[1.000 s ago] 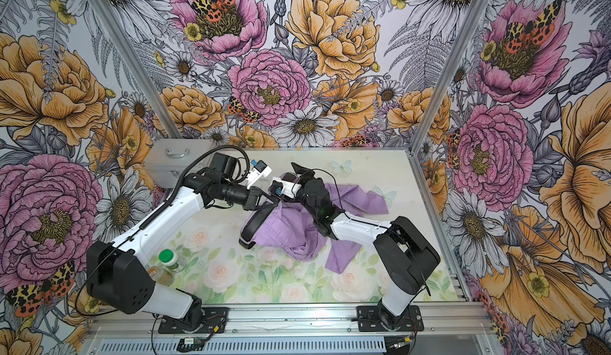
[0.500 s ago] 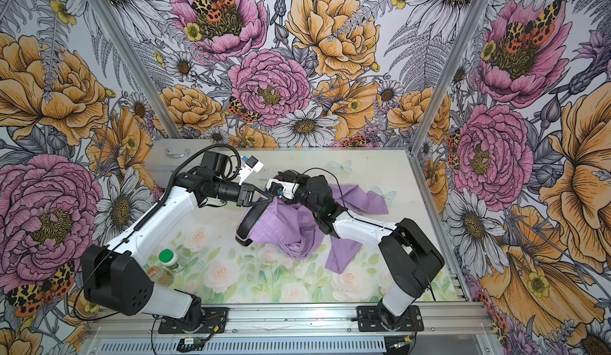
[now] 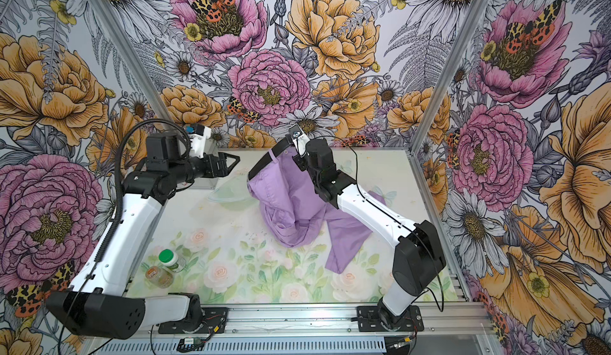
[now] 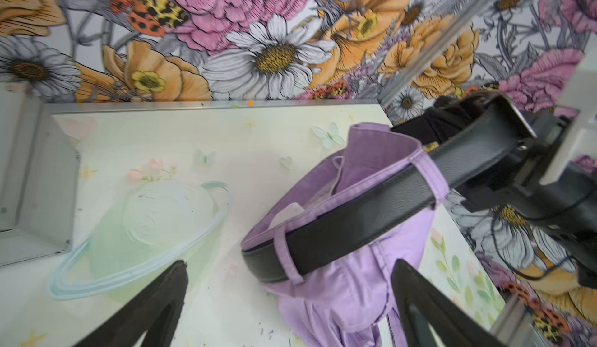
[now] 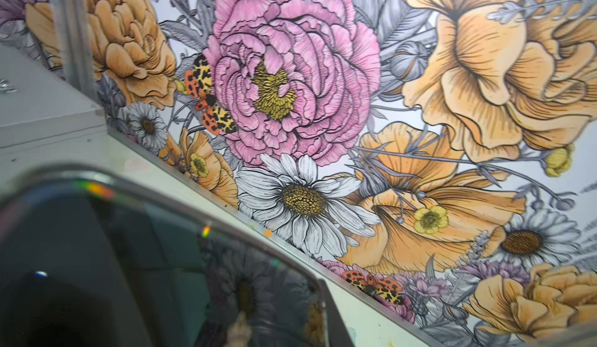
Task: Remove the belt from the trousers
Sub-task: Adjust the trousers at the center of the board.
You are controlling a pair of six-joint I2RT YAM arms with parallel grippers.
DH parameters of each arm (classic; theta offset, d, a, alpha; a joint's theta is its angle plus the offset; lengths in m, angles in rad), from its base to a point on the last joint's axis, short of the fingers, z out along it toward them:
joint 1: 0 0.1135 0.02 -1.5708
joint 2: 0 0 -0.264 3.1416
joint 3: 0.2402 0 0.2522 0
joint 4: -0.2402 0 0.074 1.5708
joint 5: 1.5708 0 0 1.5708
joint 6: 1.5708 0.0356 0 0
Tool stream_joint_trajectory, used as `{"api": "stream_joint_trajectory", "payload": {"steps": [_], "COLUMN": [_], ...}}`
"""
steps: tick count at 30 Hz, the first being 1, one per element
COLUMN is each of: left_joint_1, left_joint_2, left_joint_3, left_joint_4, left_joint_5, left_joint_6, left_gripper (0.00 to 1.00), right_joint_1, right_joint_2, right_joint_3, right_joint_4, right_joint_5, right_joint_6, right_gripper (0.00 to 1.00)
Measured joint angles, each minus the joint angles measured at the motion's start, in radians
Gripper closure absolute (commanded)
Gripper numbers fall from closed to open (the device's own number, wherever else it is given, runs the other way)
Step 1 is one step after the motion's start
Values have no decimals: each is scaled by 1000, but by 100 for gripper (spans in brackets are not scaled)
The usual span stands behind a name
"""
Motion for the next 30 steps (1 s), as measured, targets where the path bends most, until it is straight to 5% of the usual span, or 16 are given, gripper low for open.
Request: {"api": "stream_joint_trajectory", "payload": {"steps": [3, 7, 8, 9, 11, 16, 24, 30], "left_joint_1": [-123, -494, -559, -596, -642, -629, -449, -440], "left_joint_2": [-47, -59, -48, -39, -2, 126, 217, 300], "left_joint_3": [-68, -191, -222, -245, -278, -275, -476, -646], "left_joint_4": [87, 252, 302, 339, 407, 518, 705, 782], "left_joint_5": [-153, -344, -387, -422, -523, -631, -562, -475], "left_joint_6": [-32, -53, -60, -66, -86, -142, -459, -594], "left_gripper": [7, 26, 21, 2, 1, 9, 1, 1], "right_joint_1": [-3, 4, 6, 7, 13, 26, -1, -24], "right_joint_2": [0, -1, -2, -3, -16, -57, -167, -195], "right_joint_3": [90, 141, 132, 116, 59, -85, -196, -302], "right_joint_4": [-92, -191, -208, -220, -253, -325, -274, -133], "right_joint_5": [51, 89, 90, 88, 79, 33, 4, -138], "right_joint_6": [98, 248, 289, 324, 408, 591, 816, 857], "right_gripper": [100, 100, 100, 100, 100, 100, 100, 100]}}
